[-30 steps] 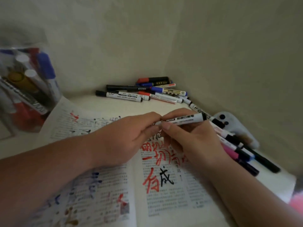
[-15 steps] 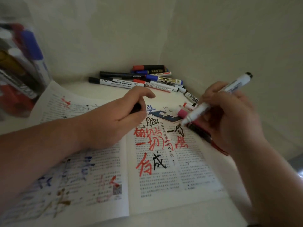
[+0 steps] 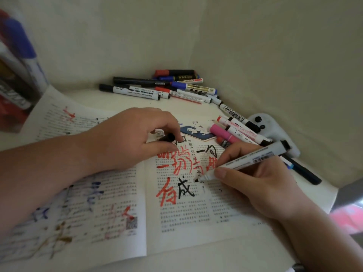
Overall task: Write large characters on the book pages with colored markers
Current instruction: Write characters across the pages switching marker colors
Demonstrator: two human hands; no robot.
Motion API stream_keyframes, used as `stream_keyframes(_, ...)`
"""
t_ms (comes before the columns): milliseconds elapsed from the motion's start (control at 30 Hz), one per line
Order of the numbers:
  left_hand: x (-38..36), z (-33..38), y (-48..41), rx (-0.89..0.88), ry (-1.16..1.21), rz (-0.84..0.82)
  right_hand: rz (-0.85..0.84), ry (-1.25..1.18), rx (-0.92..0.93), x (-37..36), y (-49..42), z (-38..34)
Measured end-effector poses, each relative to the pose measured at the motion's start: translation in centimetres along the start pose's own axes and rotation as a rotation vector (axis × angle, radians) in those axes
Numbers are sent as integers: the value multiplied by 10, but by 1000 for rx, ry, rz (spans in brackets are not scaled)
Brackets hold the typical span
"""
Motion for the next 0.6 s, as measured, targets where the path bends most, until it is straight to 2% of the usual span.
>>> stream_keyframes(167,-1,-4,-1,23,35,-18,21,9,6,0,0,-1)
stream_keyframes(333,-3,-4,0,3,42,-24,-135,-126,-44,-13,2,-2)
stream_keyframes(467,-2,-3,0,-12,37,-14,-30,-107,-33,-2,-2,-1)
stream_keyframes(600,-2,-1,0,-28,42,-12,20,25,-16,2,-3,3)
Point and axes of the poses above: each hand's wrist, its own y-axis away from the middle knuckle, its own x-axis out of the back of the hand, z = x × y, the point moved 9 cm from there along -y, towards the middle knuckle, and after that the axes turned 10 degrees about x, right-handed, at the moved point
